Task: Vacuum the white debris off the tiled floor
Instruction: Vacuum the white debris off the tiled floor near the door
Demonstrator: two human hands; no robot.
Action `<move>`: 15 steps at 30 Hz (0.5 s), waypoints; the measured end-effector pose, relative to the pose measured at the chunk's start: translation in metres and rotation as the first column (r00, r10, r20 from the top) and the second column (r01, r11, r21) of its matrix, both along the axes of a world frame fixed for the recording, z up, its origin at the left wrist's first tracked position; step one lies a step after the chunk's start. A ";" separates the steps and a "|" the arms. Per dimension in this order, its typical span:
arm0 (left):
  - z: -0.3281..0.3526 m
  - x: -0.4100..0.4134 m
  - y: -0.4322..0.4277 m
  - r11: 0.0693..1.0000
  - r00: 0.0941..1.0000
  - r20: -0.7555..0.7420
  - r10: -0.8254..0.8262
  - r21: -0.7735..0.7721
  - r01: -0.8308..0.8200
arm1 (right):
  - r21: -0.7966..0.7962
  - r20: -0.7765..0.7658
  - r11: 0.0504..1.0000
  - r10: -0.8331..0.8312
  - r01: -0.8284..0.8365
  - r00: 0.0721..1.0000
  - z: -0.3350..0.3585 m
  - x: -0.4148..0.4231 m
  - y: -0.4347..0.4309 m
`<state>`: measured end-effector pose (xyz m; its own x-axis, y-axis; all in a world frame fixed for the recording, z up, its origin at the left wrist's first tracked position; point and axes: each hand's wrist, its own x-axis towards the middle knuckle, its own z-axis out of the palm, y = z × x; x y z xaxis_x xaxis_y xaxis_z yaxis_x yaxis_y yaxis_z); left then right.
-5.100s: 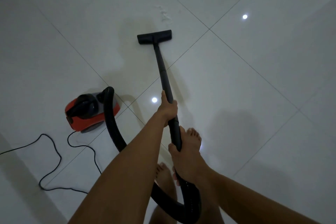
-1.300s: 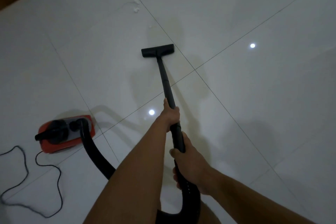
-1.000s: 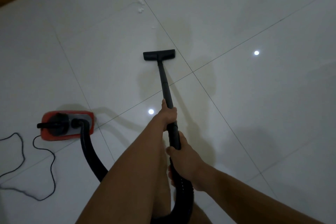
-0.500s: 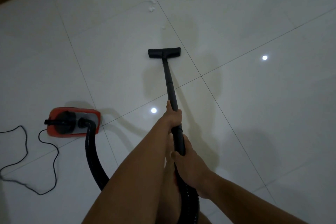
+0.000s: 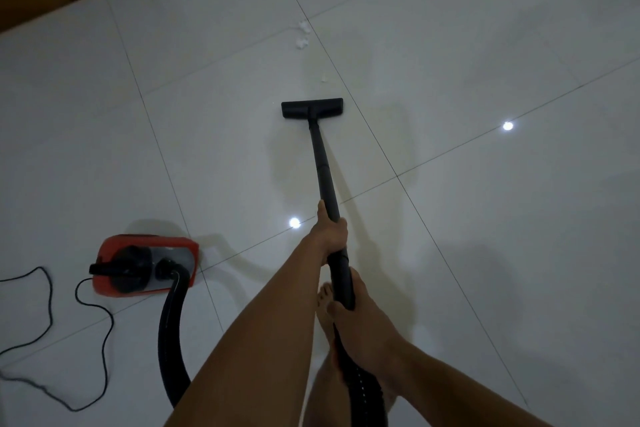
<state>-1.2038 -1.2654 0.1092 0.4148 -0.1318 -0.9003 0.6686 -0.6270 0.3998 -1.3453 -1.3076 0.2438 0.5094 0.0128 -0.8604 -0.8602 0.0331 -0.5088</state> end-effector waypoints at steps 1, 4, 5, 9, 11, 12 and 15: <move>0.000 0.007 -0.001 1.000 1.000 0.003 0.000 -0.002 0.000 | 0.001 -0.002 1.000 -0.004 0.004 1.000 -0.001 0.007 0.000; 0.000 0.026 -0.003 1.000 1.000 0.007 0.009 -0.012 -0.009 | 0.003 -0.001 1.000 -0.013 0.013 1.000 -0.005 0.026 -0.001; -0.001 0.031 -0.004 1.000 1.000 0.012 0.008 -0.011 -0.008 | 0.005 -0.002 1.000 -0.021 0.021 1.000 -0.007 0.032 -0.001; -0.004 0.052 -0.010 1.000 1.000 0.018 0.008 -0.008 -0.008 | 0.008 -0.015 1.000 -0.026 0.026 1.000 -0.013 0.052 -0.006; -0.005 0.061 -0.013 1.000 1.000 0.028 0.005 -0.005 -0.004 | -0.003 -0.009 1.000 -0.014 0.014 1.000 -0.015 0.061 -0.011; -0.006 0.066 -0.015 1.000 0.999 0.034 0.005 -0.007 -0.005 | -0.008 -0.007 1.000 -0.008 0.008 1.000 -0.016 0.065 -0.014; -0.007 0.078 -0.023 0.999 0.999 0.036 0.025 -0.025 -0.024 | -0.018 -0.004 1.000 0.015 -0.015 1.000 -0.019 0.078 -0.023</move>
<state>-1.1256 -1.2883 0.1025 0.4504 -0.1436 -0.8812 0.6682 -0.6004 0.4393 -1.2674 -1.3307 0.2253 0.5059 0.0048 -0.8626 -0.8626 0.0105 -0.5059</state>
